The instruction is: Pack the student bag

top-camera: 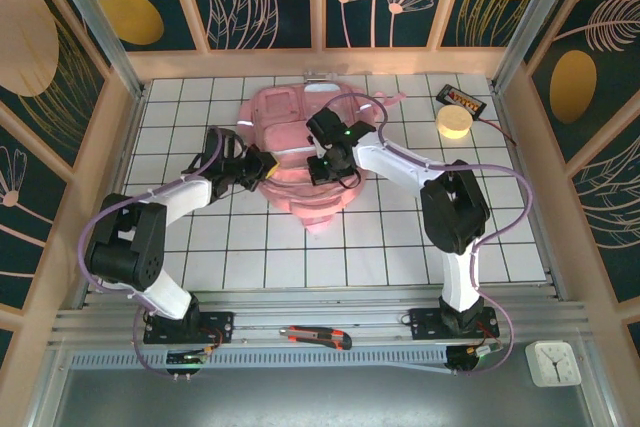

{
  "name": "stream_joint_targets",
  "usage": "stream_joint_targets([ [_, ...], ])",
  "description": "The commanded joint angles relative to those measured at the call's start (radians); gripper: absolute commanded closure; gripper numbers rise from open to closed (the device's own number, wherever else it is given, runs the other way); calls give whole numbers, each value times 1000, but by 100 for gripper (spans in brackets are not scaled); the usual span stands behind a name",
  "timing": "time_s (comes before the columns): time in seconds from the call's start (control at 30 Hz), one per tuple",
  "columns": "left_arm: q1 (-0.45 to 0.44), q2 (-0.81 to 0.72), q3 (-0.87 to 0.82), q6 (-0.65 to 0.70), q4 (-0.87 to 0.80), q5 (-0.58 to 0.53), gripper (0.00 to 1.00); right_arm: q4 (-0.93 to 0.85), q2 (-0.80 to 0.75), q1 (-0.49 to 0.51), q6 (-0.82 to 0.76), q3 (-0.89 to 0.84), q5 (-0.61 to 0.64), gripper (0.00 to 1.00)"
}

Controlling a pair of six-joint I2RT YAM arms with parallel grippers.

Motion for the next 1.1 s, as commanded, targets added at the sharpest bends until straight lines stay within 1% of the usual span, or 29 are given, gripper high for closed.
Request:
stream_joint_targets([
  [0.0,64,-41,18,75,-79,-25,100,-69,-37,-21,23,-19,42,100],
  [0.1,86,-37,29,111,-103,-11,100,-70,-47,-22,20,-32,50,100],
  [0.33,96,-12,76,195,-168,-6,100,-66,-82,-31,14,-78,60,100],
  [0.53,111,-7,84,205,-176,14,100,-50,-87,-30,13,-77,27,100],
  [0.63,110,-28,65,169,-163,22,61,-46,-68,-10,15,-52,15,100],
  [0.67,109,-40,54,157,-154,21,53,-48,-62,-5,15,-43,15,100],
  [0.7,110,-58,38,138,-146,22,41,-50,-54,3,13,-33,15,100],
  [0.73,110,-79,22,116,-133,21,34,-54,-48,8,13,-25,15,100],
  [0.9,103,-181,-71,-13,-47,34,2,-57,-33,19,10,-10,10,100],
  [0.97,86,-212,-95,-58,-17,34,2,-55,-33,20,10,-12,7,100],
  [1.07,31,-218,-102,-122,22,32,2,-53,-34,23,11,-10,3,100],
])
